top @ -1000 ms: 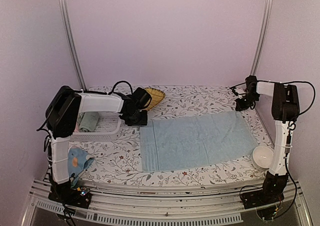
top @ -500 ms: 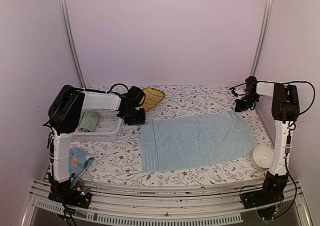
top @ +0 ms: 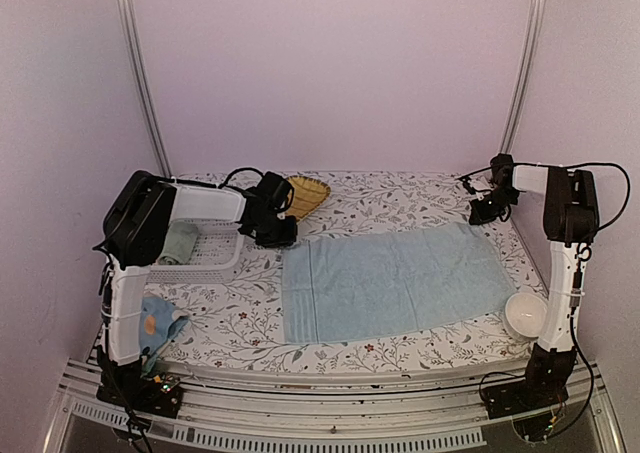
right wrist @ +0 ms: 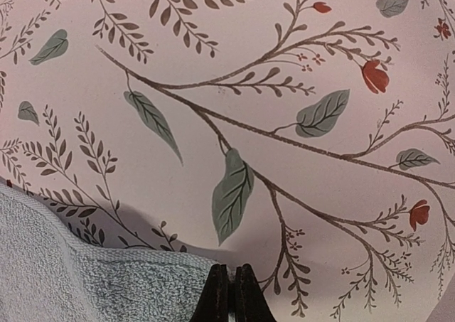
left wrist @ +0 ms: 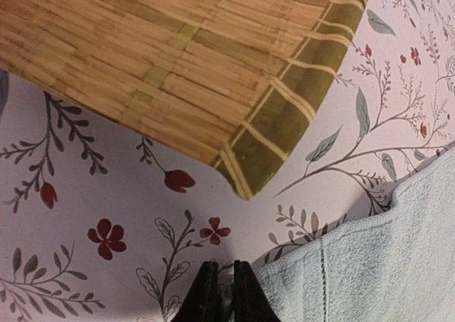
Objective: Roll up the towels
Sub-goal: Pick up the towel from the center of the board.
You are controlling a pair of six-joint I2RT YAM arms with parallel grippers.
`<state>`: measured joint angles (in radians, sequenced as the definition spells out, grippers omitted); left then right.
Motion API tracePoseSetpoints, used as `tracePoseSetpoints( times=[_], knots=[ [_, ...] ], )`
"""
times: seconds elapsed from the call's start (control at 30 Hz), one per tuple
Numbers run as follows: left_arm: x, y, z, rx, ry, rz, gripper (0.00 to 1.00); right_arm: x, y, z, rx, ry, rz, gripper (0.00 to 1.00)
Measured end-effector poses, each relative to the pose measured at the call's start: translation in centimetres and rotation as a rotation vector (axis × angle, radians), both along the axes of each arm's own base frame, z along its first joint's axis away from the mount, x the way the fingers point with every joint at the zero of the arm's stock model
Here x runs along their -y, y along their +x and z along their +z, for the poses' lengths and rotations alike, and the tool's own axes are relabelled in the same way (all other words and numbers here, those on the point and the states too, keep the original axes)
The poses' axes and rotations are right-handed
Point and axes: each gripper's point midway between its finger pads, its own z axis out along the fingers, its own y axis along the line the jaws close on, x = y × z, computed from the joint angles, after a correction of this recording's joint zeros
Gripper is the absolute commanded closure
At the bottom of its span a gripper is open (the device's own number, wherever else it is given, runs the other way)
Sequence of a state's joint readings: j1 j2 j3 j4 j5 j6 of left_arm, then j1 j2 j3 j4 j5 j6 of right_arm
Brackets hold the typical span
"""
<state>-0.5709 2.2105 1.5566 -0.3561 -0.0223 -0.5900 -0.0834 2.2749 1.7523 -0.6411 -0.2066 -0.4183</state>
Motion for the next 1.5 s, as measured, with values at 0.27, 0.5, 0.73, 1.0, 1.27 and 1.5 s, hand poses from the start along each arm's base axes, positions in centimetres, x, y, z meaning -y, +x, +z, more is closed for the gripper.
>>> tracePoseSetpoints(
  times=[0.27, 0.5, 0.73, 1.0, 1.27, 1.5],
  knots=[
    [-0.3, 0.2, 0.2, 0.024, 0.033, -0.020, 1.00, -0.1, 0.0, 0.0, 0.001, 0.005, 0.002, 0.97],
    [-1.6, 1.1, 4.4, 0.144, 0.086, -0.015, 1.00, 0.1, 1.3, 1.9, 0.043, 0.028, -0.009, 0.97],
    [-2.5, 1.8, 10.3, 0.301, 0.072, 0.008, 1.00, -0.1, 3.2, 5.3, 0.132, 0.070, 0.009, 0.98],
    [-3.4, 1.2, 10.9, 0.323, 0.094, 0.003, 1.00, -1.6, 3.3, 6.3, 0.163, 0.150, 0.058, 0.98],
    [-4.0, 1.0, 12.7, 0.365, 0.100, -0.012, 1.00, -0.7, 3.3, 9.6, 0.239, 0.185, 0.068, 0.98],
    [-4.4, 1.2, 12.9, 0.370, 0.100, -0.011, 1.00, -0.4, 4.3, 11.8, 0.299, 0.208, 0.090, 0.98]
  ],
)
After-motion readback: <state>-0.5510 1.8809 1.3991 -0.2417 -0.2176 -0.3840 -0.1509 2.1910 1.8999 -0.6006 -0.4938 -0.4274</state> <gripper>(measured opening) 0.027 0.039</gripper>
